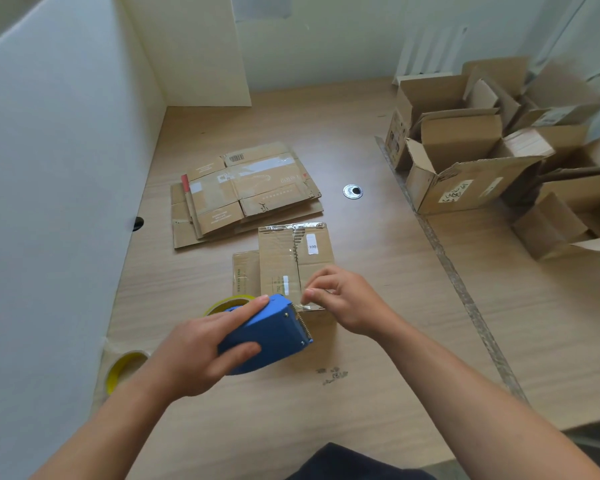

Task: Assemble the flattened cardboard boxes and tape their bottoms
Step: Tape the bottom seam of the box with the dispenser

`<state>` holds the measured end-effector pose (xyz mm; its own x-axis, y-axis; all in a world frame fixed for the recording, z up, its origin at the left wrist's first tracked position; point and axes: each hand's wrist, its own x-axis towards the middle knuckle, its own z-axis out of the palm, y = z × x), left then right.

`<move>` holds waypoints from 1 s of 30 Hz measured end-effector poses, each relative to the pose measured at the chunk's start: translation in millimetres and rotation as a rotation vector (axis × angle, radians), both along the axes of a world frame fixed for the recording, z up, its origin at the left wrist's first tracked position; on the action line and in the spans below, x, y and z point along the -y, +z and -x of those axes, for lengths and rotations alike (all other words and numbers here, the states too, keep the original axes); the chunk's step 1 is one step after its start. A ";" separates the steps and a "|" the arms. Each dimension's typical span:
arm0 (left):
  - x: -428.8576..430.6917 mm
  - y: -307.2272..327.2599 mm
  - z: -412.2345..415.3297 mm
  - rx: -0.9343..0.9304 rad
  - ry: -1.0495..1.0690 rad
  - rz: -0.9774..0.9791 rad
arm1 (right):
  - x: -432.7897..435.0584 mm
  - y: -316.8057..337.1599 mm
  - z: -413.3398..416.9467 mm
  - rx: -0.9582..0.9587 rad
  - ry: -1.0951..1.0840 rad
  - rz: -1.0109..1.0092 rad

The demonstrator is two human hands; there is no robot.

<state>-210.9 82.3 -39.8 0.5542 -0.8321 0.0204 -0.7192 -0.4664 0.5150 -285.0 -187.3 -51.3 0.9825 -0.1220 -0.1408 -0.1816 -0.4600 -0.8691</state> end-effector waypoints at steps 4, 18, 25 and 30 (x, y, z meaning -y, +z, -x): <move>-19.4 4.2 -17.0 -0.149 0.058 -0.093 | 29.8 -7.1 12.7 -0.033 -0.218 -0.032; 12.4 21.4 -77.2 -0.379 0.127 -0.477 | 38.3 -54.2 21.9 -0.343 -0.477 -0.087; 29.5 12.2 -88.9 -0.346 0.125 -0.585 | 33.8 -71.3 21.4 -0.400 -0.519 -0.085; 39.1 1.1 -94.6 -0.307 0.132 -0.658 | 32.9 -79.0 16.7 -0.436 -0.525 -0.129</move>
